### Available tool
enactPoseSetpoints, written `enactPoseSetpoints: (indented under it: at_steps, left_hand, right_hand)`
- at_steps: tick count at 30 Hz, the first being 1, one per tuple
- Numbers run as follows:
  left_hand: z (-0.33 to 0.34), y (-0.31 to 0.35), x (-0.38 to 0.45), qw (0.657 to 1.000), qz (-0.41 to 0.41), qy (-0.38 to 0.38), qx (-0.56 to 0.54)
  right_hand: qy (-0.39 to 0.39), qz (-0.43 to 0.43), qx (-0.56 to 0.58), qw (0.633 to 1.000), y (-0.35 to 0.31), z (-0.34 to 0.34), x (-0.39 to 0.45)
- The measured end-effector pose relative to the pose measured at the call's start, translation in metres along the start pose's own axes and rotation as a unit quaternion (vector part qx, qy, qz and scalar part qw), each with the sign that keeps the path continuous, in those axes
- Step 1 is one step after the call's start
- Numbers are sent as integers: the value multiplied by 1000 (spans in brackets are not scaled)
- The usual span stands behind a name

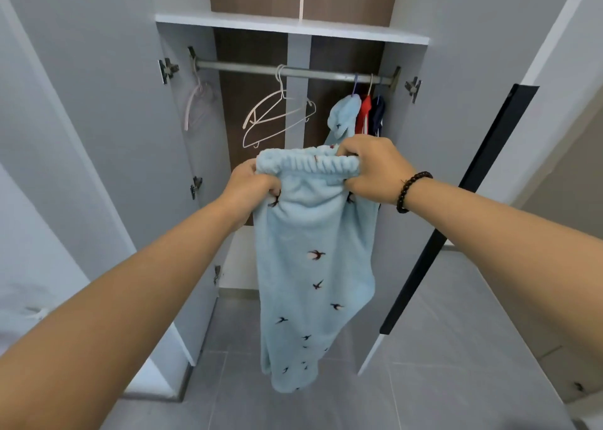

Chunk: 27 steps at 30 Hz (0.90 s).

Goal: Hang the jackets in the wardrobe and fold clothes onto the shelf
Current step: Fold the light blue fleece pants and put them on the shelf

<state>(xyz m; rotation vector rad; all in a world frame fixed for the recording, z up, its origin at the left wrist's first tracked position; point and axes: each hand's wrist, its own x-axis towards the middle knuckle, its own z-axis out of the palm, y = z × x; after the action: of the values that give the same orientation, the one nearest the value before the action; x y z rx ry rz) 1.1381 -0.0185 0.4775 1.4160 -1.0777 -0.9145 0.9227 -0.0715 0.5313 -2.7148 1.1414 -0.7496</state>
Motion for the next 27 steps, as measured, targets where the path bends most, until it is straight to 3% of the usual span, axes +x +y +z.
enactPoseSetpoints:
  at_steps: [3,8,17,27]
  left_hand:
    - [-4,-5,8,996,-63,-23,-54]
    - [0,-23,23,995,-64,-31,-69]
    - [18,-89,25,998,56,19,-4]
    - [17,-181,21,976,185,105,44]
  right_hand:
    - [16,8,21,1000,7,12,6]
    - [33,49,32,998,23,38,16]
    - [119,128,19,984,50,92,5]
    - [181,107,-35,977,56,168,-40]
